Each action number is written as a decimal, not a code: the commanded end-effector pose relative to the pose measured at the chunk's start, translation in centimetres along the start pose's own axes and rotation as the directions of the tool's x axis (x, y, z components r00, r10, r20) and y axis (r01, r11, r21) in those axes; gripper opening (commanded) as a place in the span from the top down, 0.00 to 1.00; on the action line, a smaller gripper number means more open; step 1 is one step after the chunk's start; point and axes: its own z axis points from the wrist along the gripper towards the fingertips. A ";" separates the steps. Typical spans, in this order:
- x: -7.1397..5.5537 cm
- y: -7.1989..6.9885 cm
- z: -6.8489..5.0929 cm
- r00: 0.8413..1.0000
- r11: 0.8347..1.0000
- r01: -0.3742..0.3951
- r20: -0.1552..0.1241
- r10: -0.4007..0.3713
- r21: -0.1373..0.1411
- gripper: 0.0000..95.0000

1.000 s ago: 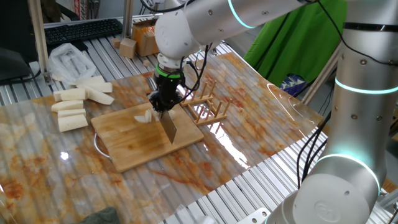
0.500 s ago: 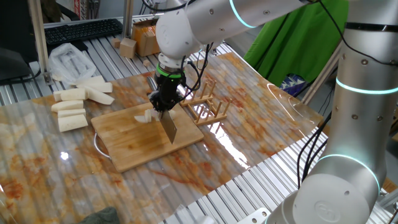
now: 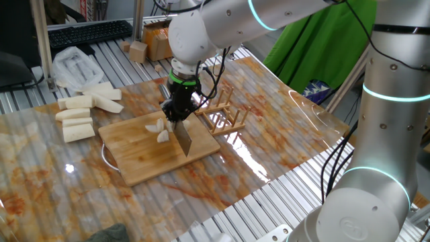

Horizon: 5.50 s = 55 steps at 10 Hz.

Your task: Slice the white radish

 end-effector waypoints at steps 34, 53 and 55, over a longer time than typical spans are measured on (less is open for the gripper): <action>0.5 -1.0 -3.0 1.000 1.000 -0.009 -0.028 0.009 0.004 1.00; 1.5 -1.4 -4.4 0.999 1.000 -0.014 -0.031 0.015 0.010 1.00; 1.1 -1.1 -2.9 0.999 1.000 -0.014 -0.030 0.014 0.007 1.00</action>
